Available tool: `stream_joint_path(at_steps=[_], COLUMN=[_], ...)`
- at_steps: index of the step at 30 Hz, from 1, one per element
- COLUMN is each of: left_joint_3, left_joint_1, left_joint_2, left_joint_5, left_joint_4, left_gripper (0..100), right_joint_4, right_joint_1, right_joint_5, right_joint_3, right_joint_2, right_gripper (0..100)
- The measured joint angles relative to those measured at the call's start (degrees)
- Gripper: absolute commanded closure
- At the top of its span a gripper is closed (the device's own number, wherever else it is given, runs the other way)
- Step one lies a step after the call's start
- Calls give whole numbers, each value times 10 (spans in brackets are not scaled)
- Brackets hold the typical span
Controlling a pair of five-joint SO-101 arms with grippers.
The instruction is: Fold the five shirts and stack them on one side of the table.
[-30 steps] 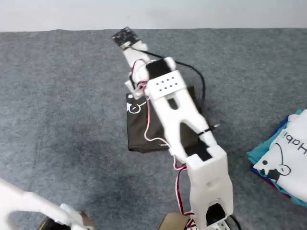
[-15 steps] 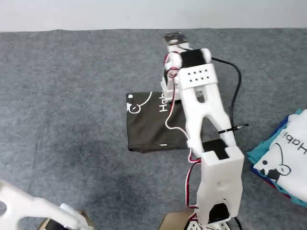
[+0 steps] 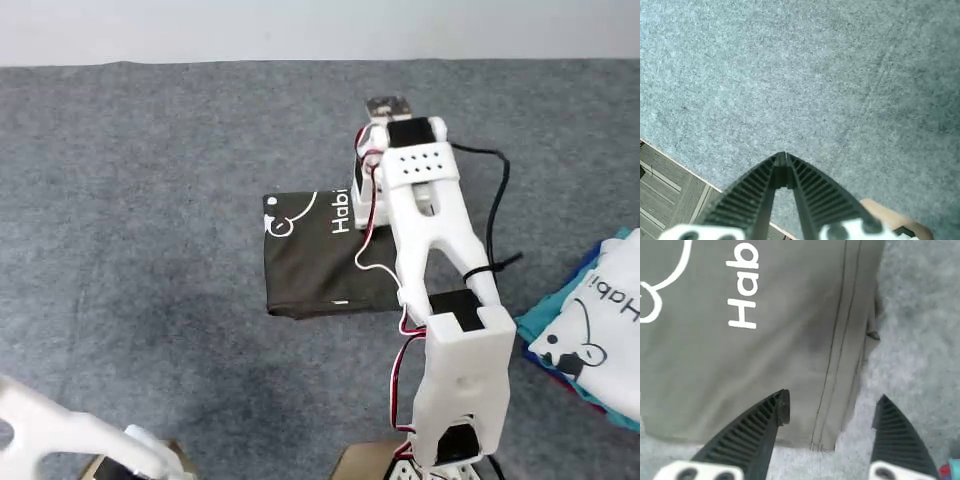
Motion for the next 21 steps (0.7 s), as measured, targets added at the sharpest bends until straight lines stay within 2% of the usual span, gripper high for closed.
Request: stream_joint_path(at_steps=[12,21], left_joint_3=[18,52], left_joint_1=[0,23], left_joint_2=[0,0], left_joint_5=[0,1], left_joint_4=[0,0], left_gripper=[996,997], right_joint_4=[-178,-200], right_joint_1=[18,-3], right_joint_5=[-2,-45], right_joint_3=[156,159], right_joint_2=[0,35], right_gripper=[697,701])
